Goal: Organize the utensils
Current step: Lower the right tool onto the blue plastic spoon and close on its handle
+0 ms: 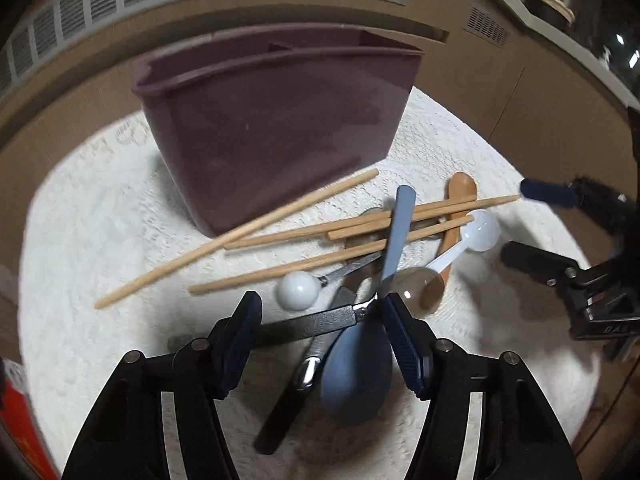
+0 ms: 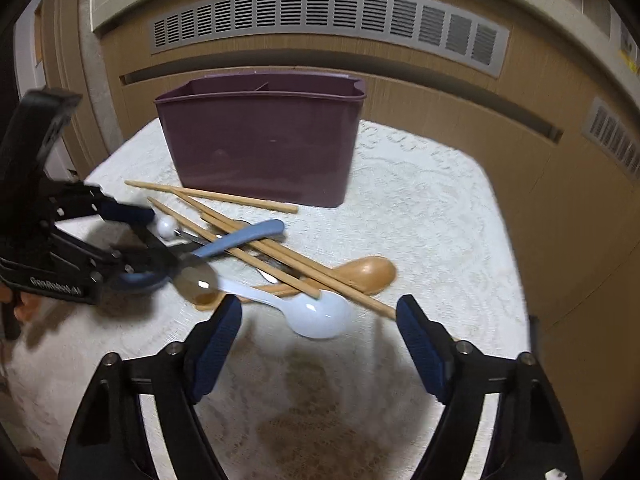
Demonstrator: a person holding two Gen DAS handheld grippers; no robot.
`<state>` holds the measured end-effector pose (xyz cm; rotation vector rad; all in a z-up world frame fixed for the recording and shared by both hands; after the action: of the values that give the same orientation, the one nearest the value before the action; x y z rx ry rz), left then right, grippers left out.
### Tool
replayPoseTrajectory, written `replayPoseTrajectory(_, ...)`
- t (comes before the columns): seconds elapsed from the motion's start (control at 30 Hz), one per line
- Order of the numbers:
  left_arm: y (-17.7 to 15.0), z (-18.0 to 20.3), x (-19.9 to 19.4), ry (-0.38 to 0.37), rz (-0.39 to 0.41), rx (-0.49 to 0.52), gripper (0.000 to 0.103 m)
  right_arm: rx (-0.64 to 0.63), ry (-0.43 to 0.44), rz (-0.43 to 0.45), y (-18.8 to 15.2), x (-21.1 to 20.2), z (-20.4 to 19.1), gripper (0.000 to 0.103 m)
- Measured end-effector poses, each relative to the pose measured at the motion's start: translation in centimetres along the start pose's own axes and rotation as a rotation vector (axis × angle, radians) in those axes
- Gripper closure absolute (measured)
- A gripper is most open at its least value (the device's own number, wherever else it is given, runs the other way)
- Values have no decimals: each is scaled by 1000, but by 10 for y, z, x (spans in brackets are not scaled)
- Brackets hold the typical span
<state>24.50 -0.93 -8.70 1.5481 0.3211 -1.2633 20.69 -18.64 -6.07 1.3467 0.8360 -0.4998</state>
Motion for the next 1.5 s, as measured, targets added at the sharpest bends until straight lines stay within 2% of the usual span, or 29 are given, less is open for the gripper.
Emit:
replayPoseTrajectory(0.07, -5, 3, 3, -18, -34, -3, 40, 29, 69, -16, 6, 5, -3, 40)
replayPoseTrajectory(0.17, -16, 13, -4, -35, -42, 14, 39, 49, 137, -55, 15, 18, -16, 55)
replayPoseTrajectory(0.3, -33, 18, -19, -93, -44, -28, 39, 96, 206, -122, 20, 37, -32, 63)
replayPoseTrajectory(0.37, -40, 17, -26, -92, -30, -53, 39, 127, 229, -149, 23, 47, -40, 65)
replayPoseTrajectory(0.53, -49, 16, -46, -12, 30, -33, 39, 115, 209, -164, 32, 62, -59, 68)
replayPoseTrajectory(0.67, -52, 17, -54, -16, 52, -23, 39, 66, 172, -166, 41, 73, -74, 69)
replayPoseTrajectory(0.8, -57, 10, -58, -16, 52, -60, 39, 33, 171, -146, 47, 71, -85, 69)
replayPoseTrajectory(0.87, -59, 5, -59, 7, 59, -86, 39, 4, 151, -116, 49, 67, -91, 76)
replayPoseTrajectory(0.93, -64, -3, -69, 66, 81, -116, 39, -14, 131, -90, 49, 60, -93, 78)
replayPoseTrajectory(1.07, -76, -24, -83, 226, 119, -199, 39, -39, 155, -57, 49, 51, -102, 78)
replayPoseTrajectory(1.17, -84, -38, -87, 280, 127, -287, 39, -86, 142, -83, 47, 58, -115, 79)
replayPoseTrajectory(1.23, -88, -43, -88, 286, 130, -325, 39, -85, 130, -106, 48, 68, -120, 80)
replayPoseTrajectory(1.3, -87, -44, -87, 276, 137, -343, 39, -85, 107, -114, 48, 76, -124, 89)
replayPoseTrajectory(1.33, -87, -42, -85, 264, 136, -346, 39, -97, 90, -110, 49, 77, -125, 91)
replayPoseTrajectory(1.43, -86, -37, -86, 221, 140, -325, 39, -82, 117, -114, 53, 73, -120, 95)
replayPoseTrajectory(1.5, -84, -31, -84, 157, 142, -293, 39, -73, 100, -83, 56, 61, -105, 95)
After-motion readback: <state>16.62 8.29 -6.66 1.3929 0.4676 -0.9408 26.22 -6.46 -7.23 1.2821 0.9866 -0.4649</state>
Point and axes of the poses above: each gripper's, at about its wrist camera, not at the fingertips, and x roughly the way its jaws point, z to its right, y to its top, the point moved 3 cm from there along x, roughly the way its jaws point, and after that the axes turned 1 degree about x, right-handed, at the moved point
